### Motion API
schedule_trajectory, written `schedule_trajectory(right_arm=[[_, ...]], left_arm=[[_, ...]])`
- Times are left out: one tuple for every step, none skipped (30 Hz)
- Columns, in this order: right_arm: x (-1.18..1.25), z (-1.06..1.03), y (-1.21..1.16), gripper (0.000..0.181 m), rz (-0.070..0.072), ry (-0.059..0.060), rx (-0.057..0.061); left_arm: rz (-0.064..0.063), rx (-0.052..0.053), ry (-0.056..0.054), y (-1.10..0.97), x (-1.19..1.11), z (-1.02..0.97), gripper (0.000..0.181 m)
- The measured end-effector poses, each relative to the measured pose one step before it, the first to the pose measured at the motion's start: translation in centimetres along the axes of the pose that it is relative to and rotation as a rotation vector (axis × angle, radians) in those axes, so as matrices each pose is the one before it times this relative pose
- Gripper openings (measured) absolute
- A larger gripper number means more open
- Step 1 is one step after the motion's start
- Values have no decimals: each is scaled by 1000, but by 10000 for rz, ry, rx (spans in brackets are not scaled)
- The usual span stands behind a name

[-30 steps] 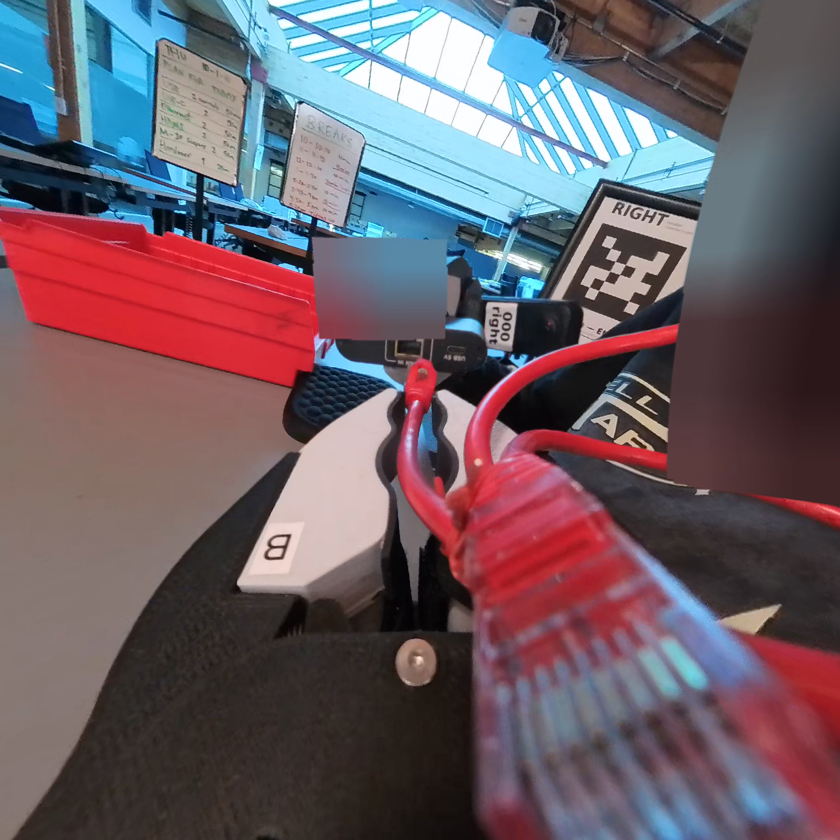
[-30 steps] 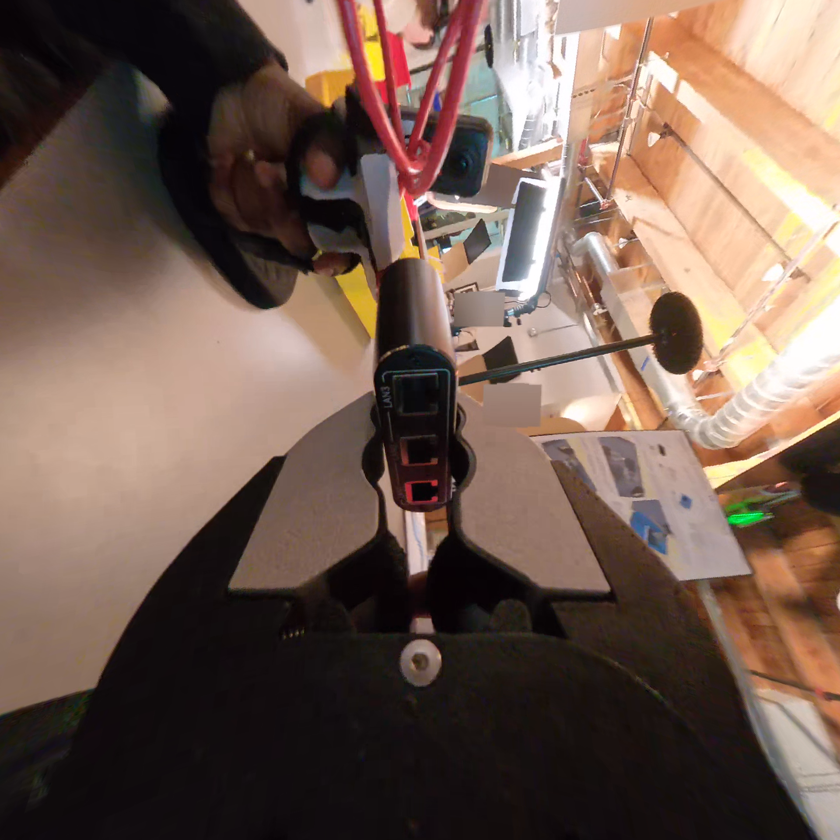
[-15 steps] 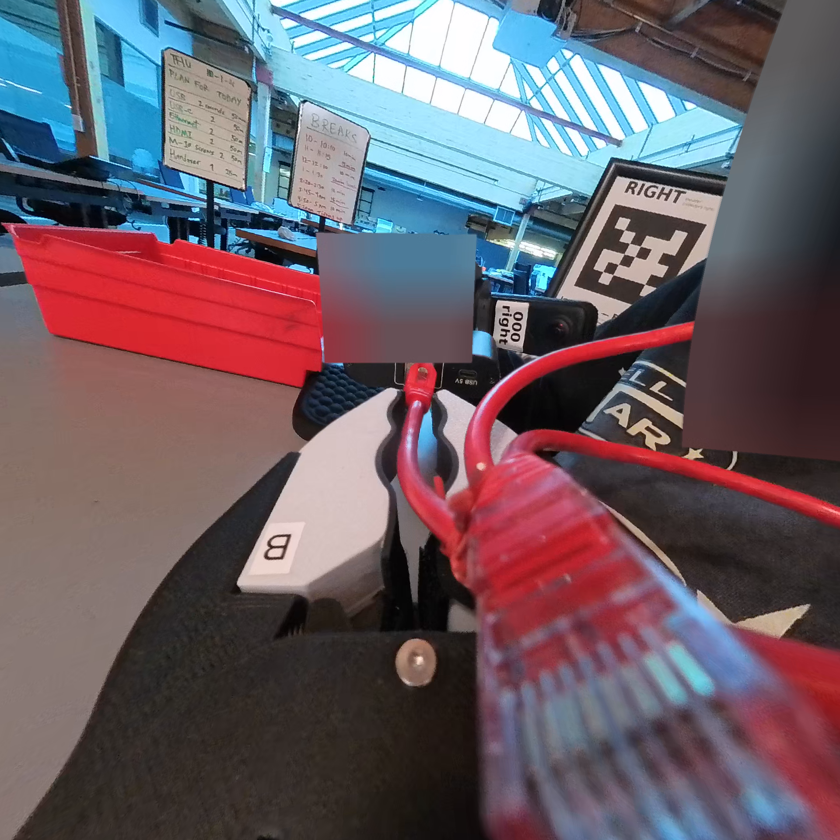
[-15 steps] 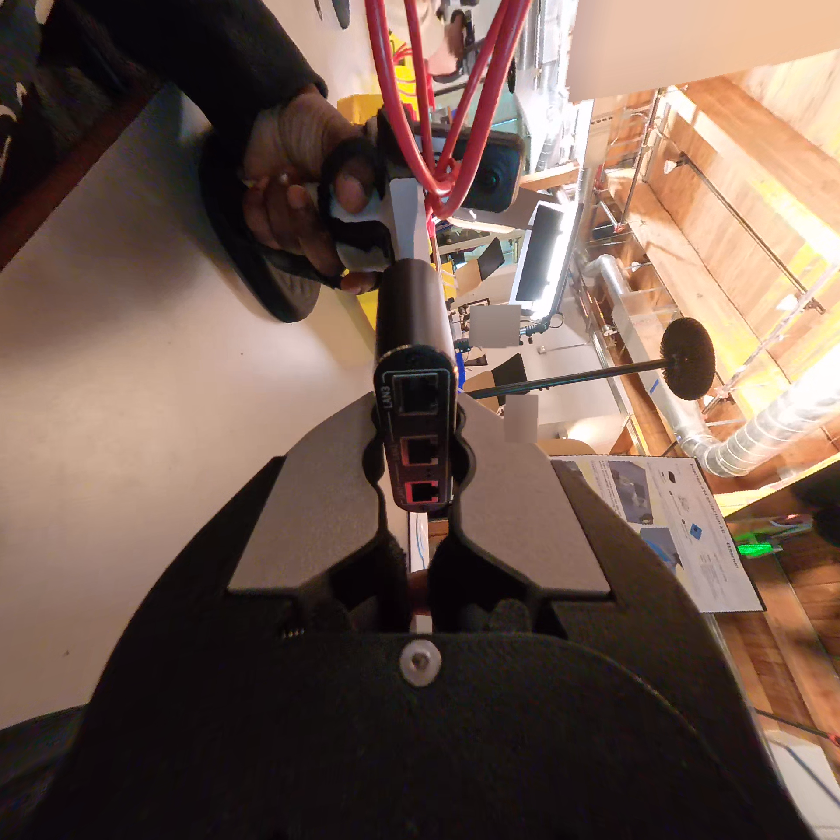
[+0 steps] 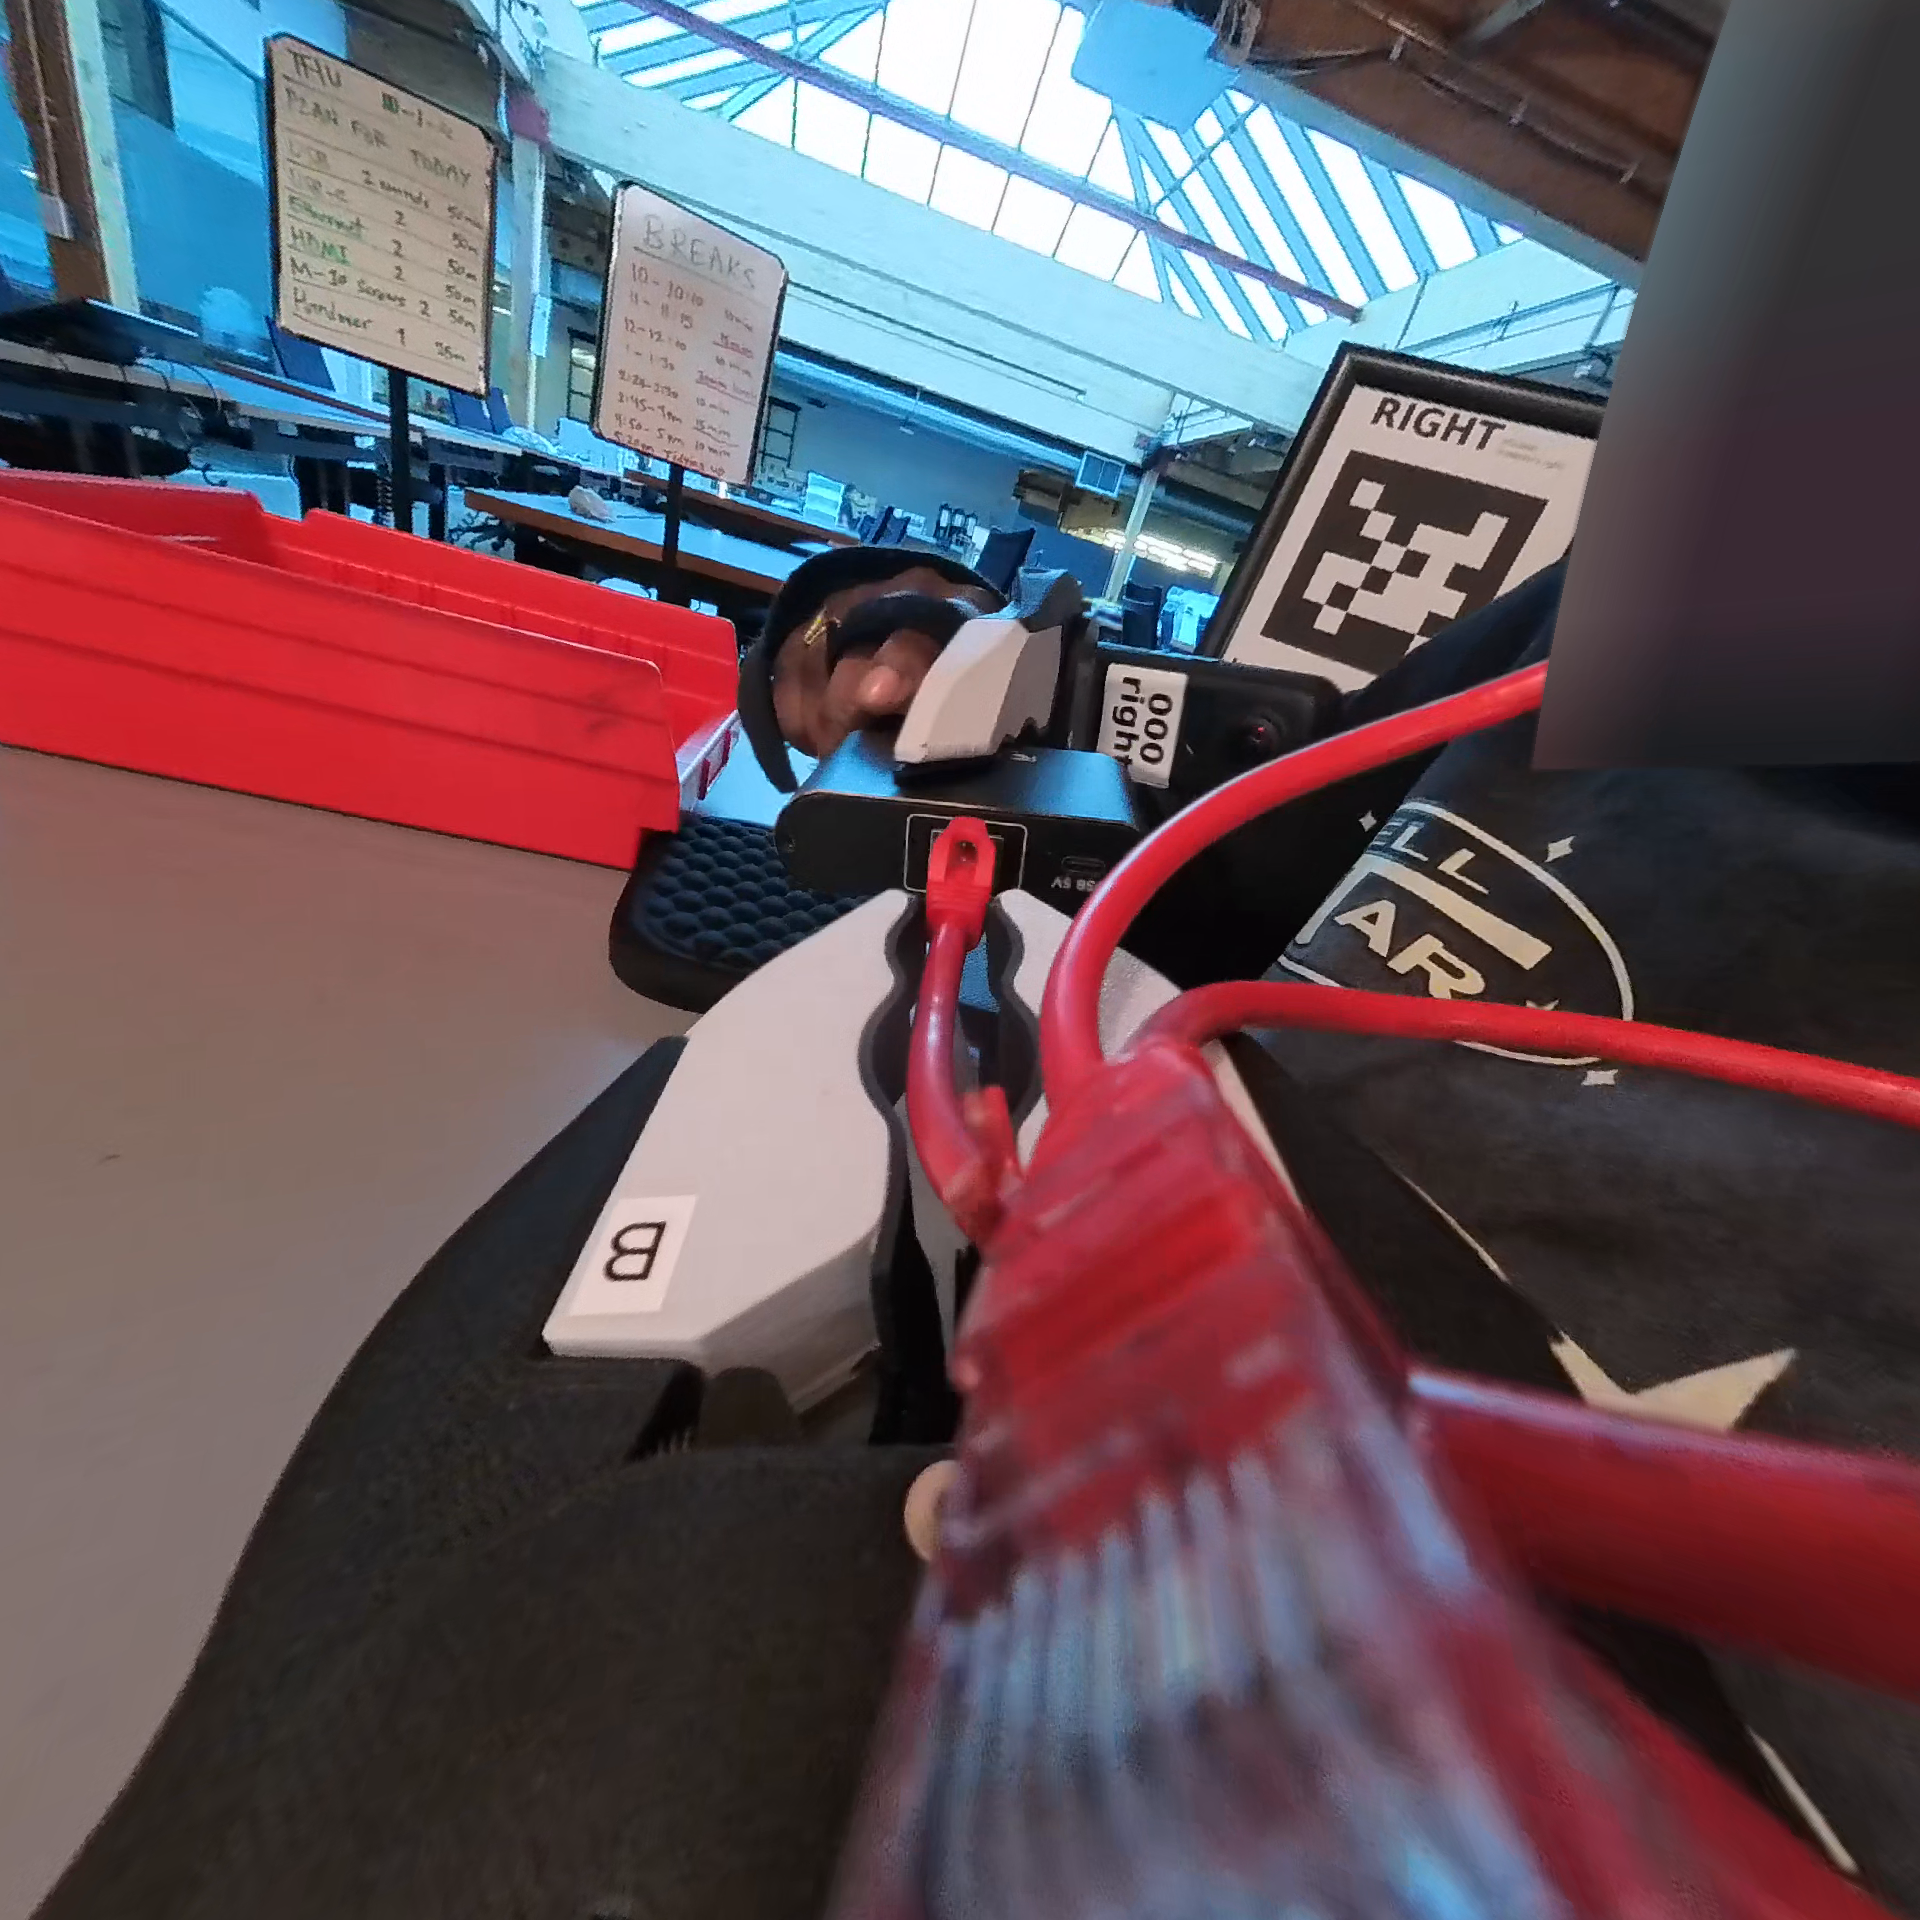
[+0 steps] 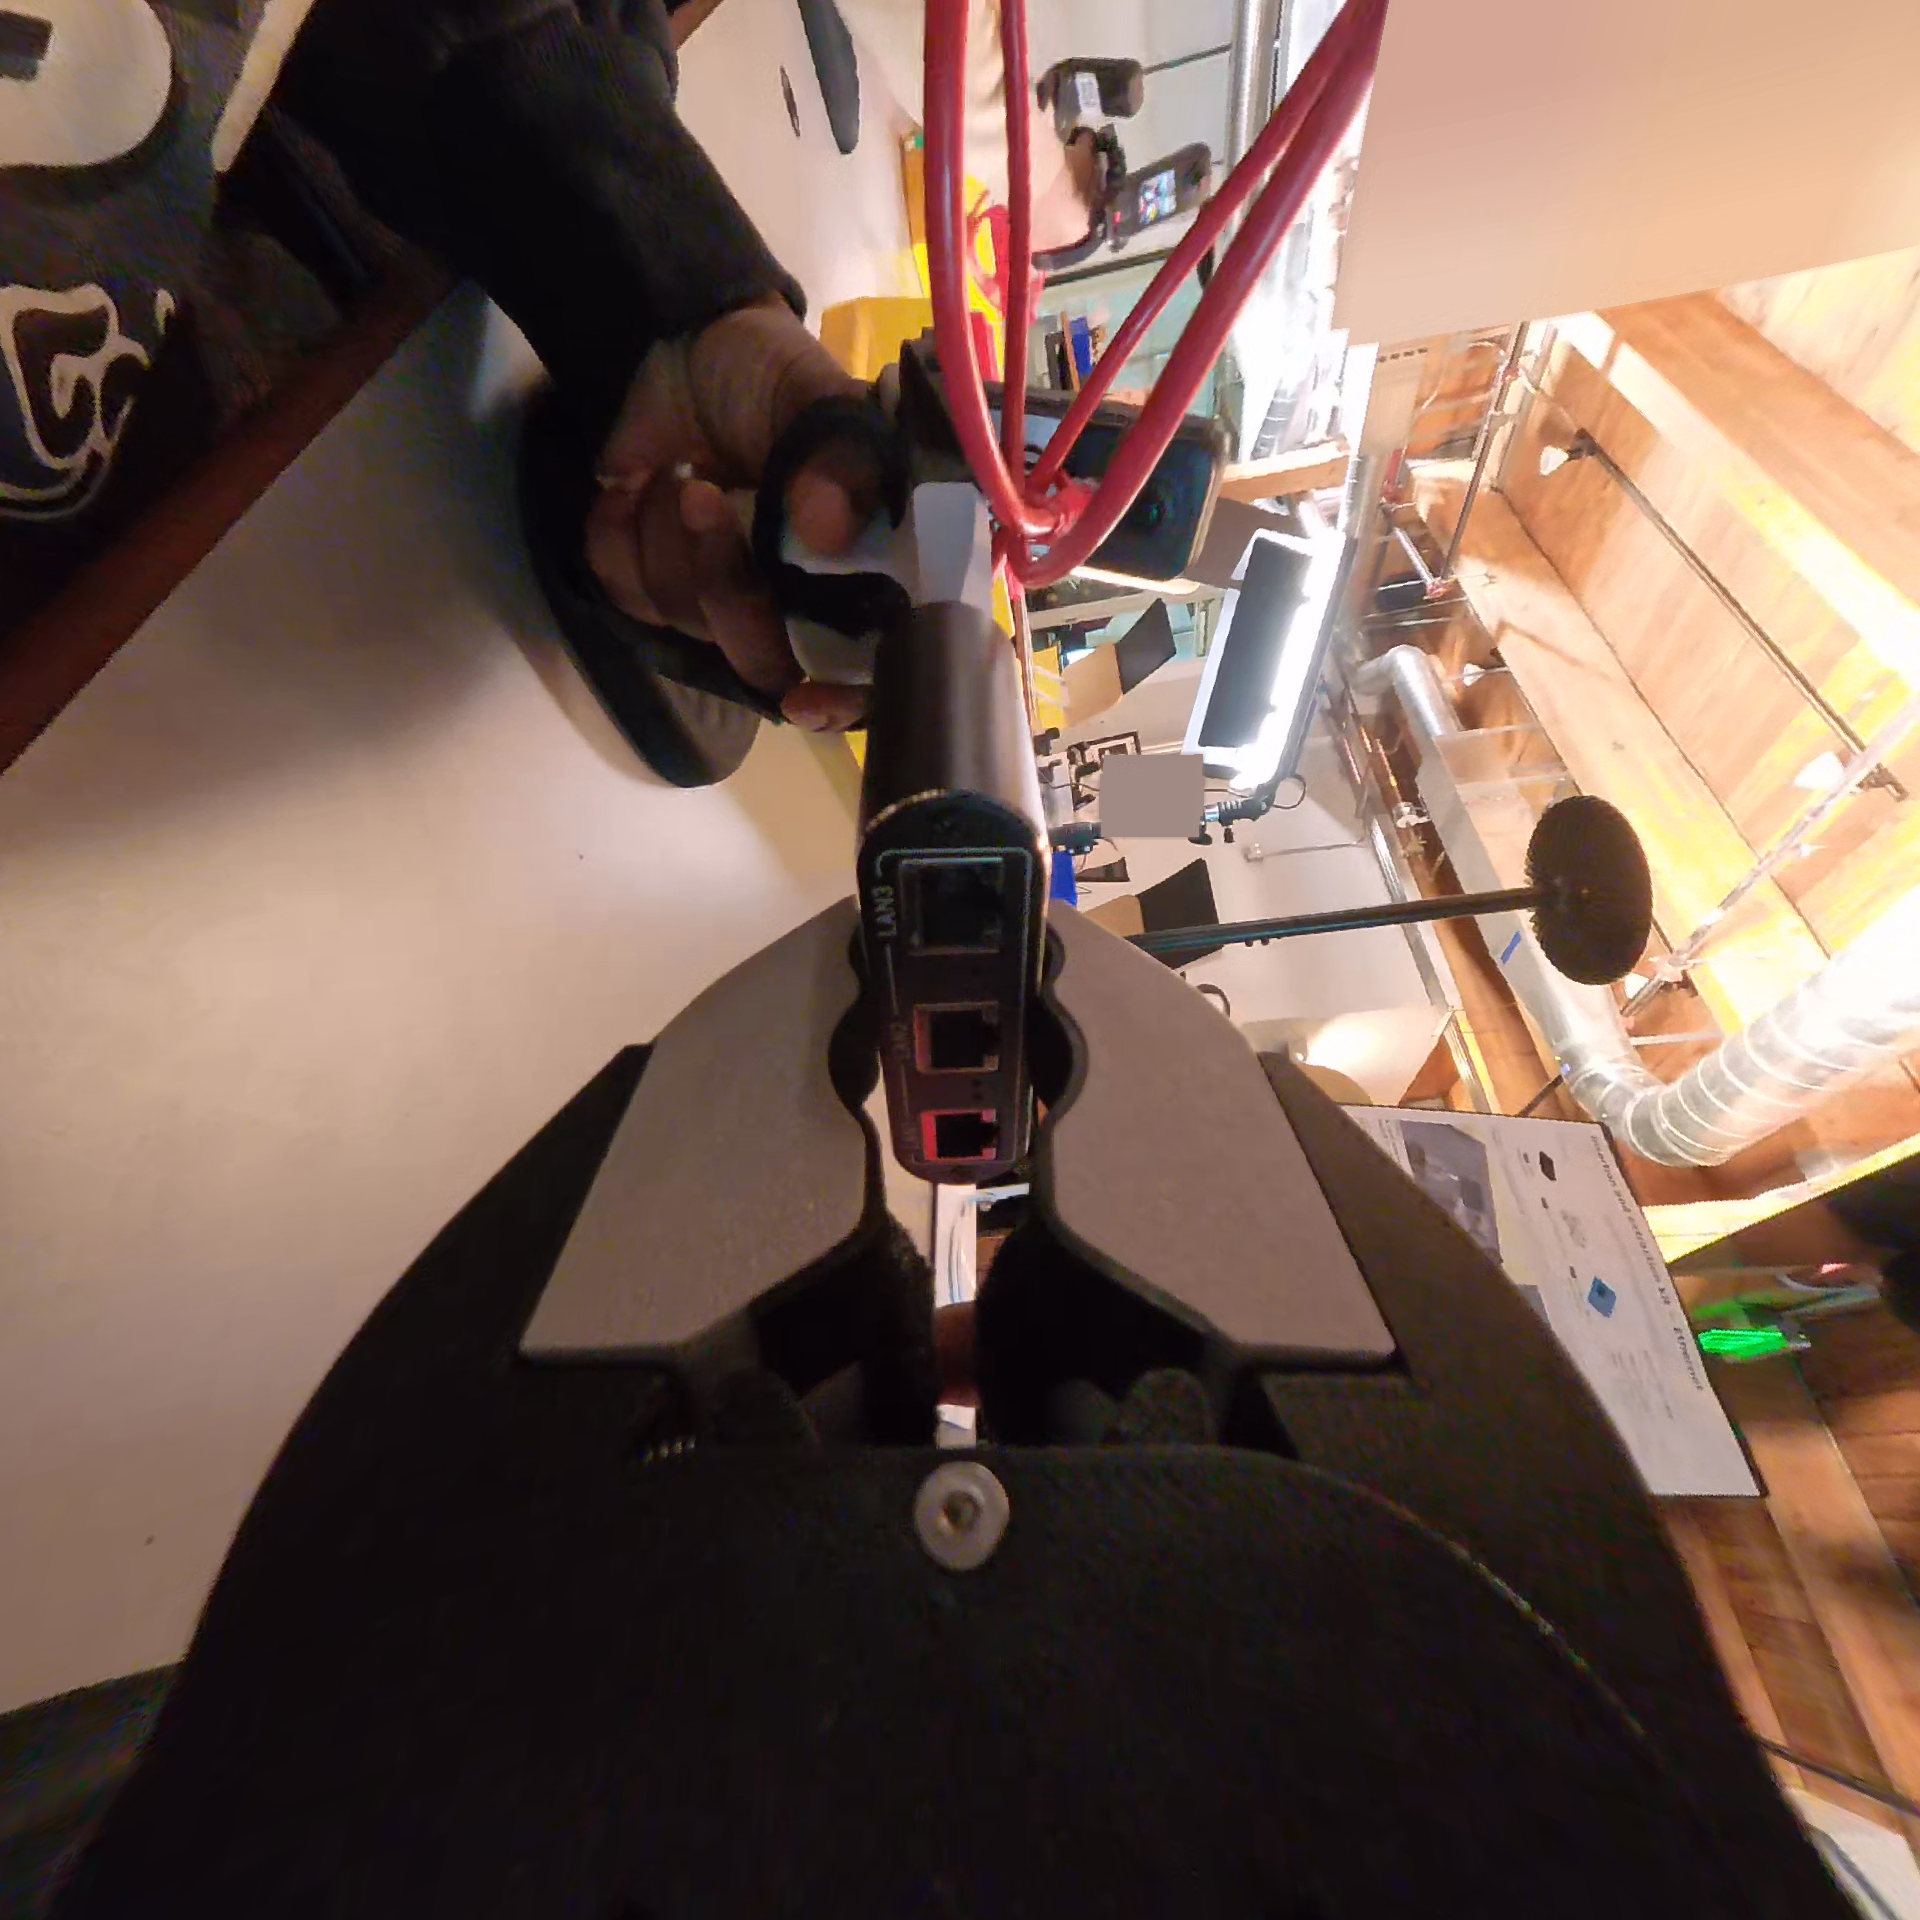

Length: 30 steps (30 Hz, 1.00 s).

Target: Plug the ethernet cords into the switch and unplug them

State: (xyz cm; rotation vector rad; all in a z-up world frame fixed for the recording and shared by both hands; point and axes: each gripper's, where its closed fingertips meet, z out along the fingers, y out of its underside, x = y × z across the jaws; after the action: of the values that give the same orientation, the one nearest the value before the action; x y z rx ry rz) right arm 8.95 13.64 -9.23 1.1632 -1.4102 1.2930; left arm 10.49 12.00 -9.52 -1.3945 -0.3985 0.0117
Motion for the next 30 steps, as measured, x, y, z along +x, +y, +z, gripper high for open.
schedule_trajectory(right_arm=[[108,30,-9,24,46,20,-41],[240,75,83,24,124,94,-96],[351,98,140,24,160,181,-132],[380,152,168,24,172,208,-146],[383,129,211,24,147,221,-172],[570,175,364,24,144,390,-249],[728,201,551,25,156,474,-364],[712,207,670,24,113,452,-405],[783,187,871,25,43,493,-487],[988,124,1035,25,0,565,-620],[1051,88,1159,24,10,531,-714],[1027,86,1310,24,36,466,-810],[1040,32,1354,25,66,476,-846],[921,-13,1220,25,69,398,-736],[607,-44,1132,25,-12,223,-689],[245,-65,1114,25,-191,61,-747],[-84,-87,1089,26,-363,-22,-791],[-346,-143,909,25,-367,-63,-714],[-701,-170,739,25,-297,-222,-644],[-1022,-139,689,25,-330,-368,-631],[-1087,-95,716,25,-453,-386,-653],[-947,-64,690,25,-503,-269,-609],[-922,-5,685,25,-503,-282,-561],[-876,26,602,25,-410,-312,-435],[-936,23,604,25,-221,-417,-374],[-1091,36,521,25,-140,-532,-329],[-1279,61,490,25,-203,-591,-346],[-1290,129,436,25,-245,-514,-349],[-1054,168,270,25,-221,-303,-295],[-837,161,166,25,-220,-196,-261]], left_arm=[[-5,61,21,-92,22,-36,11],[-38,164,14,-237,-39,-38,11],[-59,311,-8,-403,-114,-45,11],[-75,372,-99,-501,-238,-30,12],[-49,332,-293,-445,-504,-55,17],[-30,289,-401,-368,-680,-156,23],[-55,247,-422,-306,-726,-254,31],[-202,354,-365,-470,-687,-347,34],[-266,489,-382,-674,-744,-388,36],[-246,501,-328,-684,-667,-360,36],[-238,439,-287,-596,-614,-312,37],[-229,388,-298,-561,-616,-285,37],[-210,421,-354,-629,-693,-299,37],[-190,536,-417,-822,-759,-371,37],[-151,661,-426,-1001,-751,-461,37],[-92,703,-371,-1065,-657,-489,36],[40,605,-224,-959,-369,-427,35],[226,289,-68,-502,-13,-247,32],[357,-203,-74,233,125,42,32],[428,-614,34,925,364,341,32],[441,-761,142,1234,556,505,32],[449,-666,124,1096,546,486,33],[426,-389,45,722,414,365,33],[359,-107,43,311,334,168,33],[202,80,52,9,195,8,33],[-29,165,13,-221,-19,-123,33],[-246,213,-2,-336,-198,-169,33],[-359,226,23,-383,-244,-182,32],[-386,208,26,-358,-250,-169,32],[-323,178,37,-315,-187,-151,31]])
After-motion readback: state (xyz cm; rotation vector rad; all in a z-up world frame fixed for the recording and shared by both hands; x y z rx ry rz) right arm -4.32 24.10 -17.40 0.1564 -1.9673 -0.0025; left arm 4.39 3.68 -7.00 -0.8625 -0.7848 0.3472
